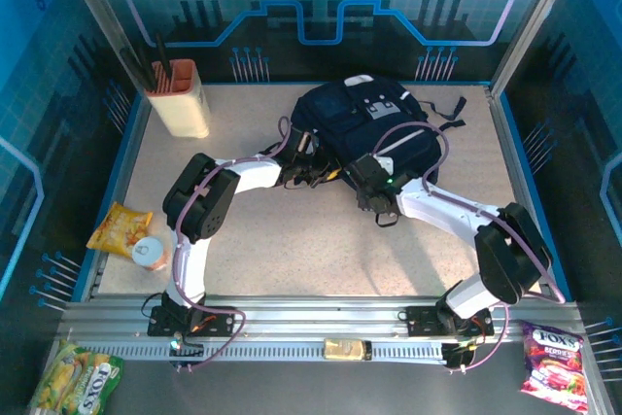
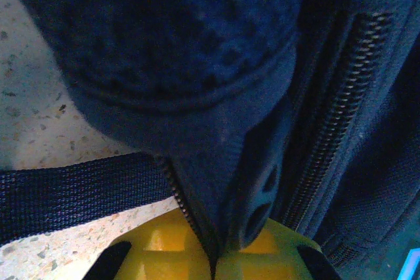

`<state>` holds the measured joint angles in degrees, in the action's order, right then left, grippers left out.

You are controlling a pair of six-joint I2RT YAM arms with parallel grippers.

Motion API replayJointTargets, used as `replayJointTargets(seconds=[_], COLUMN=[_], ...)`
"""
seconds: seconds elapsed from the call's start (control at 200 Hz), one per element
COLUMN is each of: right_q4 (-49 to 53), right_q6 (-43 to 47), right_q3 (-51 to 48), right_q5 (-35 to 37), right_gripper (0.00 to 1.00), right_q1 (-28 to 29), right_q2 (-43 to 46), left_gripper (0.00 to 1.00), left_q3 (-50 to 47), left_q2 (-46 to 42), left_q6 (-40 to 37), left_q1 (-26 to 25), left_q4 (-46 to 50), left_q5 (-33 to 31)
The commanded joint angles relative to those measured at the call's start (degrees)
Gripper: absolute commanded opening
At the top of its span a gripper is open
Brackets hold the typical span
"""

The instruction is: Pack books, pencil case, and school supplies into a backpack

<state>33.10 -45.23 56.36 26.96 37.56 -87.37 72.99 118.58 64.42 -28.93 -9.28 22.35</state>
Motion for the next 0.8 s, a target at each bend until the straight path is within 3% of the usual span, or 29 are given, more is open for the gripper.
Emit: replayJointTargets(seconds=[0.0,0.145,0.35,0.565,0.795], right_q4=[1.85,-1.23,-0.63,2.94,3.16], right_q6=[-4.09,-5.54,-7.81,-9.53,-7.96], right_q3=[0.99,0.67,3.70,7.03,4.92], right_q5=[1.41,0.53,5.03,8.94,9.01], right_gripper=[0.33,0.33,0.35,0.27,0.12], right_q1=[0.35,0.30,-0.11,-0.23,-0.99], right_q2=[-1.54,-3.19,-7.22,-10.84,-8.03], left_gripper=[0.00,0.00,0.00,0.00,0.00], left_q3=[2.39,2.31,1.68,1.27,1.44], left_q2=[-2.17,-2.22,-2.47,-2.83,-2.61], left_q6=[-1.21,-1.06,-0.62,-0.76,-1.59], left_q1=[0.55,0.54,0.57,0.66,2.05], left_q4=[-0.96,-1.09,-1.33,-0.97,-0.48], left_q5=[0.89,1.25,1.63,1.53,1.12])
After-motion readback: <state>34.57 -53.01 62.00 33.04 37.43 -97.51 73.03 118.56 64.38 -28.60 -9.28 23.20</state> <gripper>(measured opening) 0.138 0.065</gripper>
